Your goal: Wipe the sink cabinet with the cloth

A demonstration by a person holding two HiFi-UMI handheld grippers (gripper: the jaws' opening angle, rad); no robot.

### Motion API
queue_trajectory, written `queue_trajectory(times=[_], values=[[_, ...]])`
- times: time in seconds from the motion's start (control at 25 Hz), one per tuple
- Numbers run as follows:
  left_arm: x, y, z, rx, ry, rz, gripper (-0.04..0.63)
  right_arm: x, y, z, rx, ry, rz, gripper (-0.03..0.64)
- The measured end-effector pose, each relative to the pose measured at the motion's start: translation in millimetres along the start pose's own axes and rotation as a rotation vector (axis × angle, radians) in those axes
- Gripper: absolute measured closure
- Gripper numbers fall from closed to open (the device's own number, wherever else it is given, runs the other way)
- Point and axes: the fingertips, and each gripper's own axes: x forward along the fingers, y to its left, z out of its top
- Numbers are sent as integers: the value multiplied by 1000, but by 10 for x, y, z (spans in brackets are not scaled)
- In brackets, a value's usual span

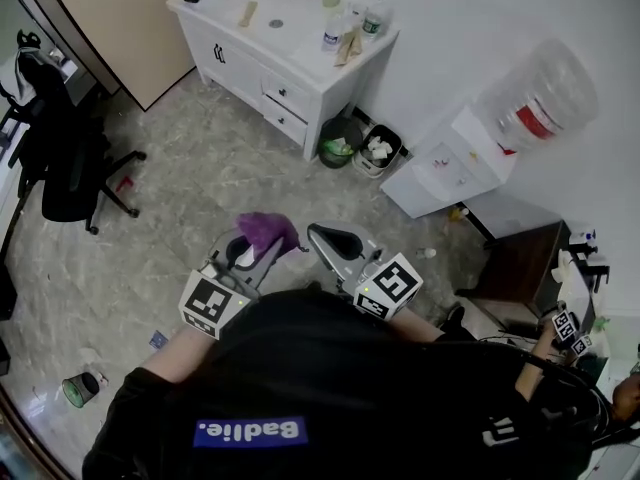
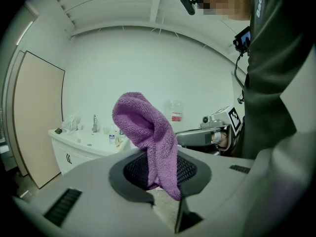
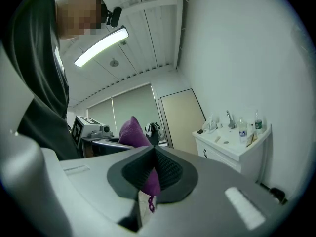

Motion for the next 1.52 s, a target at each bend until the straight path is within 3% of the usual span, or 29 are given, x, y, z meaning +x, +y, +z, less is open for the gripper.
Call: queue_trajectory(times=[0.32, 0.48, 0.72, 1.04, 1.32, 1.52], values=[[234, 176, -42, -22, -4, 77, 509, -42, -413, -73, 31, 16, 7, 615], [415, 509, -32, -30, -6, 84, 509, 141, -702, -40, 30, 24, -12, 615], [837, 1353, -12, -28, -18, 39, 509, 767, -1286, 13, 27, 46, -77, 615], [1479, 2939, -45, -14, 39, -44, 509, 2072, -2092, 66, 96, 78, -170, 615], [2046, 3968, -622, -29, 99, 38, 509, 2712, -2633, -362, 141, 106, -145, 615], [2617, 4369, -1349, -9, 145, 102, 509, 2859, -3142, -1028, 178, 139, -98, 615]])
